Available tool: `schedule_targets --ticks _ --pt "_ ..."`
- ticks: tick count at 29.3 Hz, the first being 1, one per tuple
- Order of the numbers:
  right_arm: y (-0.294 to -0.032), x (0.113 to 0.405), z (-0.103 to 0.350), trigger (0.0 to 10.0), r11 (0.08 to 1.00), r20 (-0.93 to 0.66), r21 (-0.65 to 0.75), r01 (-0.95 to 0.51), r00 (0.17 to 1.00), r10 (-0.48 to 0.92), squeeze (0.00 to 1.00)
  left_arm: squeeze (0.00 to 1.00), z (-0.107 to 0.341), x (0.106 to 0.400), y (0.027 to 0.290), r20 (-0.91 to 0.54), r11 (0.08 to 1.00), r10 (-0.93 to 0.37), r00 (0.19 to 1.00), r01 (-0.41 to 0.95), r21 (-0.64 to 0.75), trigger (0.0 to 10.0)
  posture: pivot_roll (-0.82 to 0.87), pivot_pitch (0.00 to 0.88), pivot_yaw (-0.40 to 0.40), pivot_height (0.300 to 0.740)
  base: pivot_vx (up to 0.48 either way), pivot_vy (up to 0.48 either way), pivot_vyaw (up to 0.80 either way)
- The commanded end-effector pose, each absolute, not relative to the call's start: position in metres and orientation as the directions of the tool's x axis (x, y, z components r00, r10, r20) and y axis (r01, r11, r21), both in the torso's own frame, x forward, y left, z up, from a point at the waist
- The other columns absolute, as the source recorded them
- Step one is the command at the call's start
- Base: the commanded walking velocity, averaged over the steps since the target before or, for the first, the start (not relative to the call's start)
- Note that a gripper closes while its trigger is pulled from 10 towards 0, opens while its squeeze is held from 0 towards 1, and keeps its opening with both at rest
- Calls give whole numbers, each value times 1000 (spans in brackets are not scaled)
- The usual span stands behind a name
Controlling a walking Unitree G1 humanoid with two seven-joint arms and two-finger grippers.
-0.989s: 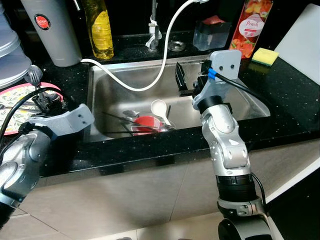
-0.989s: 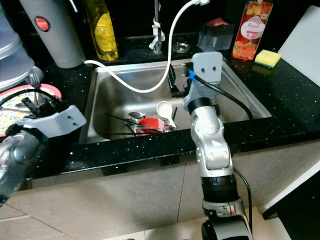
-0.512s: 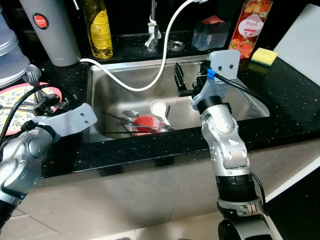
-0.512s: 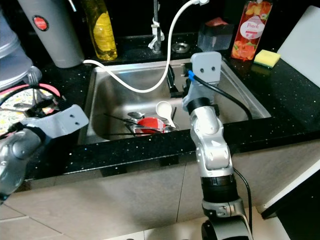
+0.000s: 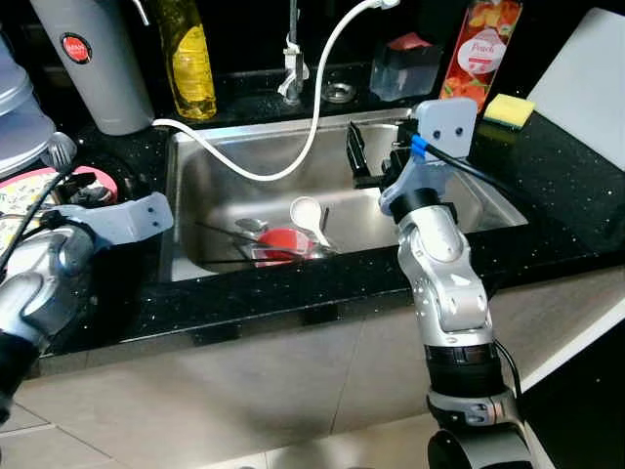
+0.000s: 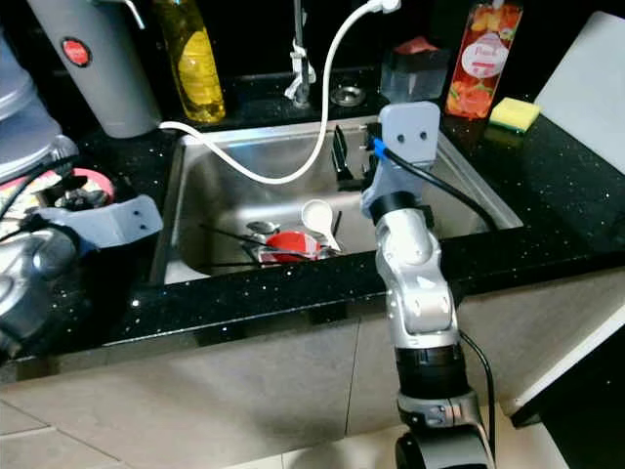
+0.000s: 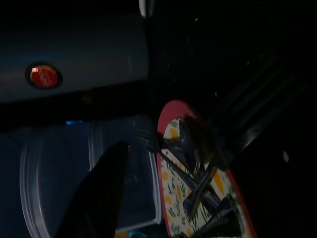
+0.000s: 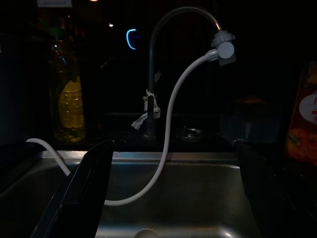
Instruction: Kitchen organization
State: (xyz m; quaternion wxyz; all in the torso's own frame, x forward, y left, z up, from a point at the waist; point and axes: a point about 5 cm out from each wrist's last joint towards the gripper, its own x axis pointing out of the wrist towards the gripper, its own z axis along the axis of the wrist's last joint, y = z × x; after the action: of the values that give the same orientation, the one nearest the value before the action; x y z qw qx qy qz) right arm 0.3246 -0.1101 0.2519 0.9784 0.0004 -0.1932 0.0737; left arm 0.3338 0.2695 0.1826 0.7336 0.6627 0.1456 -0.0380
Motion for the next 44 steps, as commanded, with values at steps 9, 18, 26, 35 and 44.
schedule_targets --ticks 9,18,26,35,44 --pt "-112 322 252 10000 990 371 -31 -136 918 138 0 0 136 345 237 -398 99 -3 917 397 913 0 0 0 7 740 0 0 0" --pt "-109 323 251 10000 989 364 -31 -145 920 146 0 0 137 350 229 -323 148 -81 943 332 931 0 7 0 4 740 0 0 0" --pt "-108 324 253 10000 988 368 -31 -150 917 151 0 0 160 354 214 -176 212 -153 972 206 955 0 10 0 3 740 0 0 0" --pt "-109 324 256 10000 989 375 -28 -148 915 148 0 0 269 358 168 362 500 -285 887 -185 846 10000 9 0 3 740 0 0 0" --pt "-111 323 256 10000 990 374 -29 -138 917 139 0 0 298 350 127 475 856 -295 829 9 516 10000 -7 0 7 740 0 0 0"
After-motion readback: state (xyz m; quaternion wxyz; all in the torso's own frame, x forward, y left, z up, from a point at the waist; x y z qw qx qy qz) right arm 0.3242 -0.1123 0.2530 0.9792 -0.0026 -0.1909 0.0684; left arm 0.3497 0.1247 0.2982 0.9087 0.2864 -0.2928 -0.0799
